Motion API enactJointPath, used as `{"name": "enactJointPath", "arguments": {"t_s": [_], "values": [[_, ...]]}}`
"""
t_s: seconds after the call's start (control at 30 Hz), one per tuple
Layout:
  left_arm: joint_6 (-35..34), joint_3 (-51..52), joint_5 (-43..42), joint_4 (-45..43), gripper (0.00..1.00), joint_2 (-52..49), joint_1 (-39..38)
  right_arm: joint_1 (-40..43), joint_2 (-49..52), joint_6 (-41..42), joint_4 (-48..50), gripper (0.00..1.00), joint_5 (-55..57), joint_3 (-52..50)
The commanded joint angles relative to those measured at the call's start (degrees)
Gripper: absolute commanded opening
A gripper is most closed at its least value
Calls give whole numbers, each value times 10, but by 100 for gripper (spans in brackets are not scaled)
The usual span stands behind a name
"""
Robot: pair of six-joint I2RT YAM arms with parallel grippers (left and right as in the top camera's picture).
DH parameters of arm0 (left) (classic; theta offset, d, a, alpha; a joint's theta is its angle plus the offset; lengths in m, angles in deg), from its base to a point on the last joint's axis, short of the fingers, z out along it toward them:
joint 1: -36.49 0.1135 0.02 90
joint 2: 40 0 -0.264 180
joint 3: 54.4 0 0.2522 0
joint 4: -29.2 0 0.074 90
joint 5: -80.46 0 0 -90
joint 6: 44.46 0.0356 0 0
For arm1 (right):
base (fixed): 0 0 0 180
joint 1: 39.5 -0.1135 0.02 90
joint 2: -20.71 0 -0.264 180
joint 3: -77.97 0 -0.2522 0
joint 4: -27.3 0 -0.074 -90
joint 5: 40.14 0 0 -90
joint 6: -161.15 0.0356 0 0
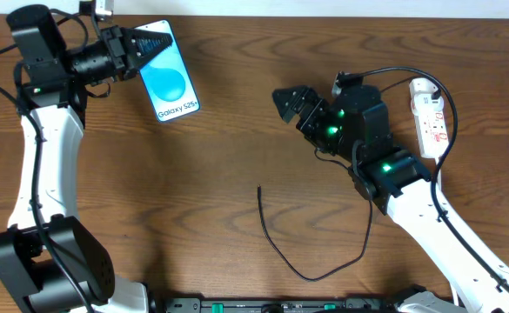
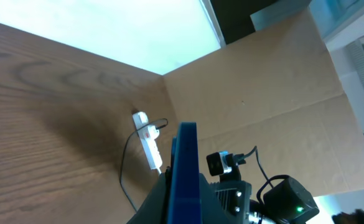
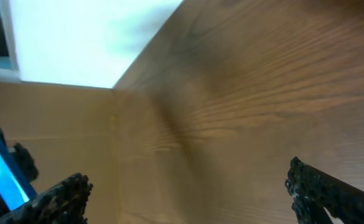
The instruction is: Plug charger to phone and switch on socket
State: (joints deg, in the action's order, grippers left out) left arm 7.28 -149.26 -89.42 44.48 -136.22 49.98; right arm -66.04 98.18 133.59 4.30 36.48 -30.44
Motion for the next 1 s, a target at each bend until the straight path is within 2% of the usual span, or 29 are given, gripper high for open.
{"name": "enactJointPath", "arguments": {"t_s": [0.0,0.27,0.7,0.8,0.97], "values": [[16,3,-22,-3,7,10,14,-2,4,-43,-7,99,8,12],[16,3,-22,-3,8,10,20,-2,25,-95,-48,99,10,87],[16,3,-8,-3,8,10,20,-2,177,-185,-344,99,10,343],[16,3,-5,-3,7,10,20,-5,225,-199,-415,99,9,386],[16,3,-5,-3,7,10,20,-22,278,-206,-471,99,10,407]]}}
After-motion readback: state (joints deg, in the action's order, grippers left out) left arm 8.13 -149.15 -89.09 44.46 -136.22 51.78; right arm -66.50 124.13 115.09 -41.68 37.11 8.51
